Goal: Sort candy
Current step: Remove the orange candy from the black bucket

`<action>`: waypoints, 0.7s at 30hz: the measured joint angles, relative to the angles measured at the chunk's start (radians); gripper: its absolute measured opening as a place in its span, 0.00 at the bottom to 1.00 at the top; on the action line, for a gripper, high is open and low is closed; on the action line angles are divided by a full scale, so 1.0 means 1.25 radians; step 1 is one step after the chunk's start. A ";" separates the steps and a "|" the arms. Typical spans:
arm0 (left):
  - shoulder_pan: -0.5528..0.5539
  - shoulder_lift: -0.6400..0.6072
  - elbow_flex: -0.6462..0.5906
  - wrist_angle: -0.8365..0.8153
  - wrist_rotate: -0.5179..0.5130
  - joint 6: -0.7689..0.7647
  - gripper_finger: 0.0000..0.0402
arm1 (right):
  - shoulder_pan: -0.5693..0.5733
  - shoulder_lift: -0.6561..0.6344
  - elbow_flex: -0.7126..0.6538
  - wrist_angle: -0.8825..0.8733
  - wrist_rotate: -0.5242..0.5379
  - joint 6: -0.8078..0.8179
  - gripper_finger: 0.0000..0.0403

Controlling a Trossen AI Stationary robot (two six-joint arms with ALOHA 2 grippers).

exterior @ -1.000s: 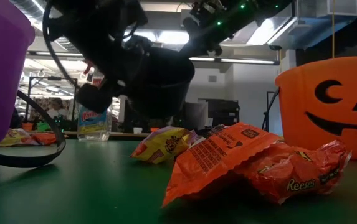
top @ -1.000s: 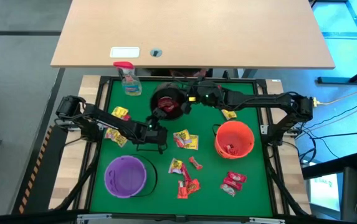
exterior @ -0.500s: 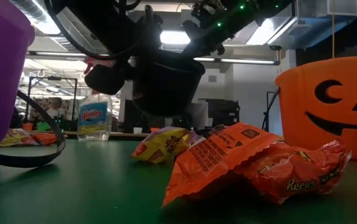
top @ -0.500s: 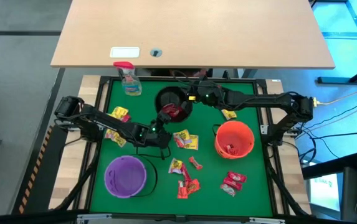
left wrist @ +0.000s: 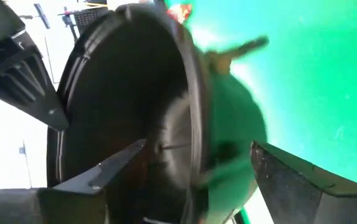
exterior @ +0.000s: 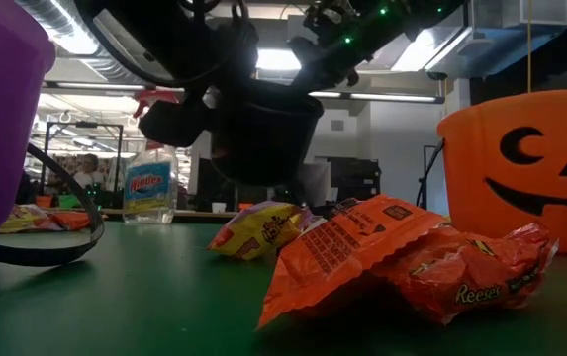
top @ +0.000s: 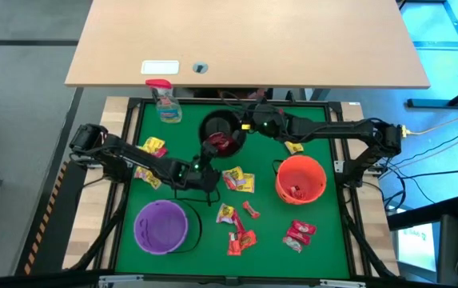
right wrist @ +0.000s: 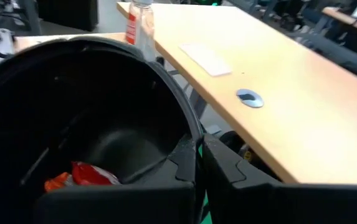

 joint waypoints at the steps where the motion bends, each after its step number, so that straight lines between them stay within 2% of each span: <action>1: -0.005 0.000 0.000 0.000 0.002 -0.004 0.68 | 0.000 0.000 0.000 0.001 0.014 -0.006 0.02; 4: -0.023 0.000 0.000 0.000 0.017 -0.018 0.68 | 0.000 0.000 0.000 0.002 0.051 -0.030 0.02; 11: -0.043 0.000 0.000 -0.001 0.030 -0.029 0.67 | 0.000 0.000 0.000 0.002 0.081 -0.048 0.02; 21: -0.032 -0.067 0.000 -0.031 0.053 -0.252 0.67 | 0.000 0.000 0.000 -0.019 0.227 -0.165 0.01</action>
